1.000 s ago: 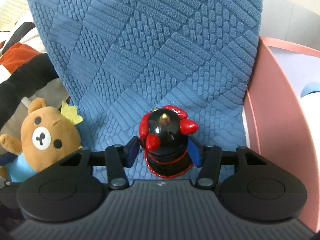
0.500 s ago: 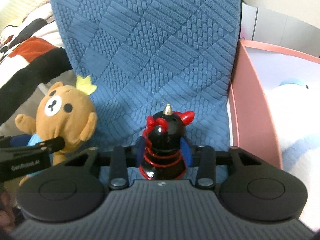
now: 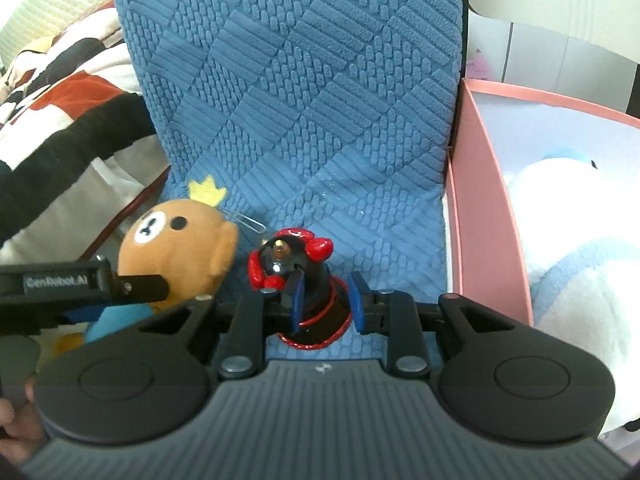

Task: Organize objects
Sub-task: 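Grasp brown bear with left gripper while right gripper grasps red-and-black figurine, then lift bear in left gripper and figurine in right gripper toward pink box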

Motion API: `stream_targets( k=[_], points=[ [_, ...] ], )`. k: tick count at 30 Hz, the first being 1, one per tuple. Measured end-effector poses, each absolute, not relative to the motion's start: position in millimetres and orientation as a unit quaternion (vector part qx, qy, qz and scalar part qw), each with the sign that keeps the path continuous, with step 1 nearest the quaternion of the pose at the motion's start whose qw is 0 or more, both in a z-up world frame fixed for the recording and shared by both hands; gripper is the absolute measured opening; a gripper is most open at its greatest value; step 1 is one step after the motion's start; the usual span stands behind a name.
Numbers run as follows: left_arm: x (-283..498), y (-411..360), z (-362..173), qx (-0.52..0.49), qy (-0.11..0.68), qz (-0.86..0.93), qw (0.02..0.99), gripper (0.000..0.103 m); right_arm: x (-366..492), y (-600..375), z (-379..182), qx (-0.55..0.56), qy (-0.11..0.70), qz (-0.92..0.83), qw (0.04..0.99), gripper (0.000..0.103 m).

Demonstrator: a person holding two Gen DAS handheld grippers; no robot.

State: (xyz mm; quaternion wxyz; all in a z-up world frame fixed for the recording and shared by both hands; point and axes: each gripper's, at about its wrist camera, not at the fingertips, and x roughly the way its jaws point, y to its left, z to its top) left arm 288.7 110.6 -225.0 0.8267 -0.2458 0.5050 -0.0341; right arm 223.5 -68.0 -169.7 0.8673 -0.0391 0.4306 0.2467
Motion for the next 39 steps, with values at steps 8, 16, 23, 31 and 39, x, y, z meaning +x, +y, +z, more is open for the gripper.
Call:
stream_targets(
  k=[8,16,23,31,39],
  points=[
    [281,129,-227,-0.282,0.511,-0.029,0.811,0.098,235,-56,-170,-0.071,0.429,0.252,0.865,0.053],
    [283,130,-229,-0.282,0.516,-0.035,0.808,0.098,237,-52,-171,-0.081,0.422,0.256,0.866,0.061],
    [283,125,-229,-0.253,0.52,-0.035,0.815,0.098,231,-45,-174,-0.054,0.429,0.266,0.862,0.061],
    [283,120,-230,-0.224,0.524,-0.034,0.821,0.099,222,-43,-176,-0.044,0.428,0.265,0.863,0.062],
    [286,118,-233,-0.216,0.526,-0.031,0.822,0.099,223,-40,-195,-0.058,0.437,0.255,0.861,0.069]
  ],
)
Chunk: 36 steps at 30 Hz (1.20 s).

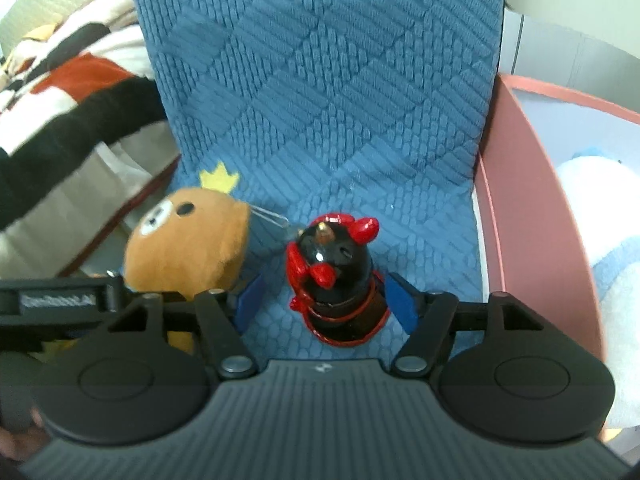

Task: Organize objects
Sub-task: 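Lift bear in left gripper and figurine in right gripper toward pink box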

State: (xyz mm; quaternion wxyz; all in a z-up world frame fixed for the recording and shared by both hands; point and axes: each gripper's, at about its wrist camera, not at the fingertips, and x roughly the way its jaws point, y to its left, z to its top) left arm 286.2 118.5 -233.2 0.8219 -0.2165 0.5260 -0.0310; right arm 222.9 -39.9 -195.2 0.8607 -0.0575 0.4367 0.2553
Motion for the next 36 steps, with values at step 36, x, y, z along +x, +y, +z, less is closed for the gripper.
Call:
stream_targets(
  k=[36],
  points=[
    [290,102,-235,-0.165,0.522,-0.023,0.837,0.09,179,-64,-196,-0.084,0.434,0.253,0.861,0.06]
  ],
)
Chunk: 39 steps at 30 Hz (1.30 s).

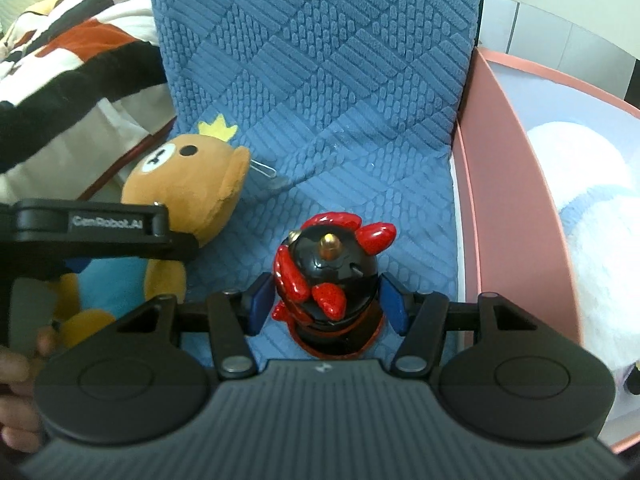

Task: Organize objects
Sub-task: 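Lift bear in left gripper and figurine in right gripper toward pink box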

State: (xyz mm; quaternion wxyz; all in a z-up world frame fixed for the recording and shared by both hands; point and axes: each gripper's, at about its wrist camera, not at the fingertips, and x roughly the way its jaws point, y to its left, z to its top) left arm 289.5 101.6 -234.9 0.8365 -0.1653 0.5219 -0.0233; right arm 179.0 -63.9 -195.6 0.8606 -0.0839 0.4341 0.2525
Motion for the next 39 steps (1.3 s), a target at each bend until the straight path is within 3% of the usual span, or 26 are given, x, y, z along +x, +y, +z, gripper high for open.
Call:
stream_targets(
  k=[7,22,39],
  points=[
    [274,105,-228,-0.187,0.514,-0.024,0.837,0.081,167,-79,-176,-0.08,0.424,0.272,0.86,0.06],
    [229,83,-181,-0.229,0.498,-0.042,0.835,0.081,151,-124,-129,-0.058,0.414,0.297,0.859,0.06],
    [217,21,-86,-0.244,0.477,-0.075,0.841,0.081,166,-181,-50,-0.031,0.38,0.292,0.877,0.06]
  ],
)
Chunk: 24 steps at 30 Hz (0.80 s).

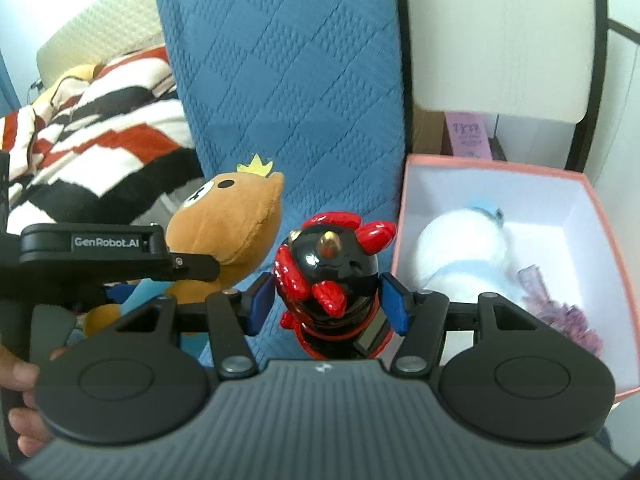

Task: Organize objects
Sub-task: 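Lift bear in left gripper and figurine in right gripper toward pink box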

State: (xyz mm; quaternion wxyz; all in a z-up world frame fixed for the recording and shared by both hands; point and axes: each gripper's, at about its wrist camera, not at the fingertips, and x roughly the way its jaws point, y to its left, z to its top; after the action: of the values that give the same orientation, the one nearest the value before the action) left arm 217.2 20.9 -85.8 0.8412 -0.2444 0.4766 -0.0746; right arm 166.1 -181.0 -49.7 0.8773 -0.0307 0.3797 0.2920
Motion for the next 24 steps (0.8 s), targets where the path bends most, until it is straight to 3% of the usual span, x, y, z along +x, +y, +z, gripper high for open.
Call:
stream_targets(
  k=[14,24],
  points=[
    [234,-72,-10,-0.211,0.446,-0.128,0.861,0.081,190,-249,7,-0.002,0.341,0.264,0.902,0.06],
    [251,-149,4,-0.181,0.445,-0.176,0.859,0.081,213,-307,11,0.025,0.334,0.219,0.916,0.06]
  ],
)
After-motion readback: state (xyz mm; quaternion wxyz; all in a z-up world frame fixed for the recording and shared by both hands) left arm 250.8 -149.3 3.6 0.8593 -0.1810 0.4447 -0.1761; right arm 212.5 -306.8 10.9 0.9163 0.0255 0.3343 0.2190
